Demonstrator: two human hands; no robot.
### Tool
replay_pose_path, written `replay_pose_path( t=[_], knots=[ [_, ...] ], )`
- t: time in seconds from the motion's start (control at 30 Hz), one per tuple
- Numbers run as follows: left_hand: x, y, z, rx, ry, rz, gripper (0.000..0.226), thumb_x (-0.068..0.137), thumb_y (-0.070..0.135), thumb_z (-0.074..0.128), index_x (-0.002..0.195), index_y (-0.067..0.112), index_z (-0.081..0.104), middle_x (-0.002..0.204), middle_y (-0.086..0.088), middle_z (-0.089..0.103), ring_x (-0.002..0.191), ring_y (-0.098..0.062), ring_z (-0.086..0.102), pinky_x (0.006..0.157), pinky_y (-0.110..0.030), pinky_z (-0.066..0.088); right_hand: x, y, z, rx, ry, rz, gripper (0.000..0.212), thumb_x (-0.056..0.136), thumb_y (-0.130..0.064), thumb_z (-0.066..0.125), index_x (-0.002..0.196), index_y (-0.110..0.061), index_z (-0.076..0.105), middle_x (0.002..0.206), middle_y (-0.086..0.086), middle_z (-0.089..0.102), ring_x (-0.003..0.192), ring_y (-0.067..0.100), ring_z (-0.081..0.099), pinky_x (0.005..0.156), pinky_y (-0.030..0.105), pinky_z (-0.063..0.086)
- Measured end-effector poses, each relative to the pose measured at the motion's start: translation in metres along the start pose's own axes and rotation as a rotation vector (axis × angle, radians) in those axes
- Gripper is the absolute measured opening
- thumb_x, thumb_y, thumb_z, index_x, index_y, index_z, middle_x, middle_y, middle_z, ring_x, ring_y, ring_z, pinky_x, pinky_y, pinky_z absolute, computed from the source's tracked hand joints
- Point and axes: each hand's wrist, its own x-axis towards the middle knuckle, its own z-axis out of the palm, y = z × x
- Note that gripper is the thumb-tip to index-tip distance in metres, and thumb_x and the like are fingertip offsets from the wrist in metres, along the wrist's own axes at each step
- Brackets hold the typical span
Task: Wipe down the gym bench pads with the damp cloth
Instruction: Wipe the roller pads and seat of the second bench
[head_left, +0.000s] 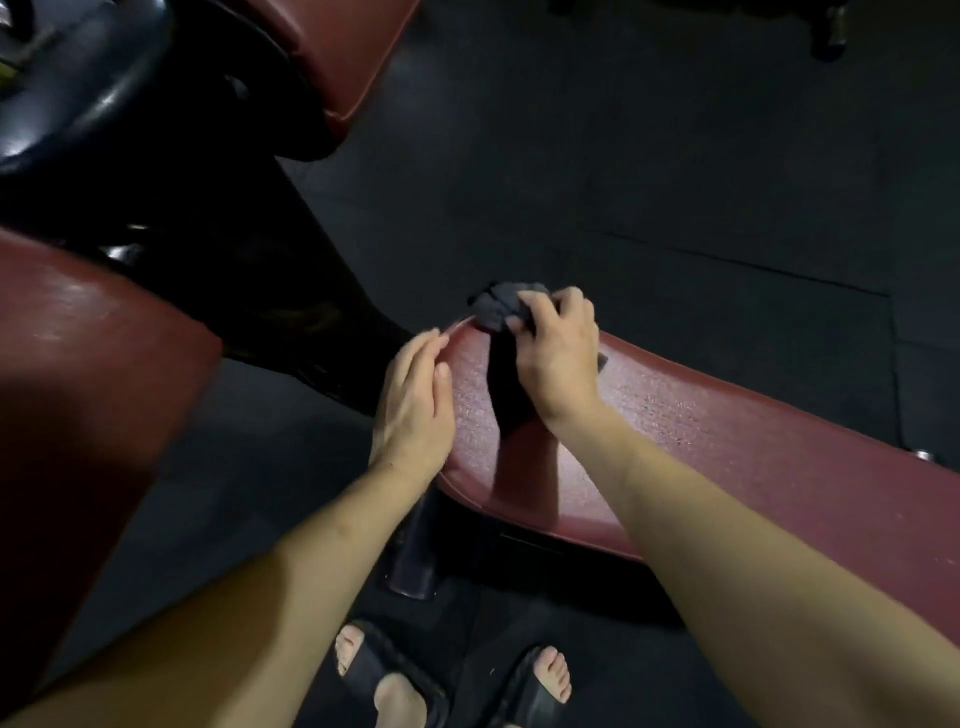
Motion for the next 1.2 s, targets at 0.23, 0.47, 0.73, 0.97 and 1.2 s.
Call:
replay_pose_path(
  t=[0.23,0.47,0.73,0.97,1.2],
  knots=[
    [0.030,0.019,0.020,0.197,-0.093,0.072,0.056,0.103,0.035,0.026,0.149,0.017,0.053,0.155,0.003,0.050,0.149,-0.011,0.035,0.125,-0.030,0.023,-0.044,0.091,-0.046,-0.206,0.065,0.260,0.030,0.093,-0.030,0.067,0.121,-0.019,0.070,0.102,0.014,0.055,0.094,0.039,0.054,0.075,0.043,0.048],
    [0.027,0.012,0.024,0.165,-0.017,0.025,0.056,0.102,0.030,0.026,0.149,0.016,0.052,0.156,0.003,0.049,0.148,-0.010,0.038,0.123,-0.030,0.028,-0.014,0.012,-0.010,-0.123,0.168,0.483,0.024,0.092,-0.030,0.064,0.114,-0.020,0.071,0.095,0.016,0.053,0.084,0.037,0.053,0.071,0.040,0.043],
    [0.027,0.013,0.024,0.330,-0.115,0.176,0.055,0.103,0.026,0.027,0.152,0.012,0.048,0.163,0.003,0.039,0.155,-0.011,0.024,0.128,-0.040,0.021,-0.039,0.129,-0.064,-0.259,0.108,0.471,0.028,0.092,-0.029,0.062,0.117,-0.024,0.072,0.097,0.018,0.054,0.088,0.043,0.056,0.072,0.046,0.049],
    [0.026,0.008,0.028,0.386,-0.081,0.230,0.054,0.100,0.024,0.030,0.147,0.009,0.052,0.160,-0.002,0.044,0.152,-0.017,0.032,0.125,-0.043,0.027,-0.032,0.075,-0.037,-0.114,0.190,0.612,0.028,0.092,-0.029,0.065,0.119,-0.023,0.072,0.101,0.012,0.054,0.090,0.033,0.055,0.077,0.037,0.042],
    [0.028,0.009,0.026,0.312,-0.063,0.171,0.054,0.099,0.022,0.032,0.148,0.014,0.053,0.159,0.005,0.045,0.151,-0.012,0.034,0.121,-0.046,0.035,-0.032,0.036,-0.026,-0.084,0.067,0.194,0.039,0.086,-0.024,0.070,0.125,-0.024,0.069,0.098,0.015,0.055,0.087,0.037,0.053,0.071,0.041,0.047]
  ],
)
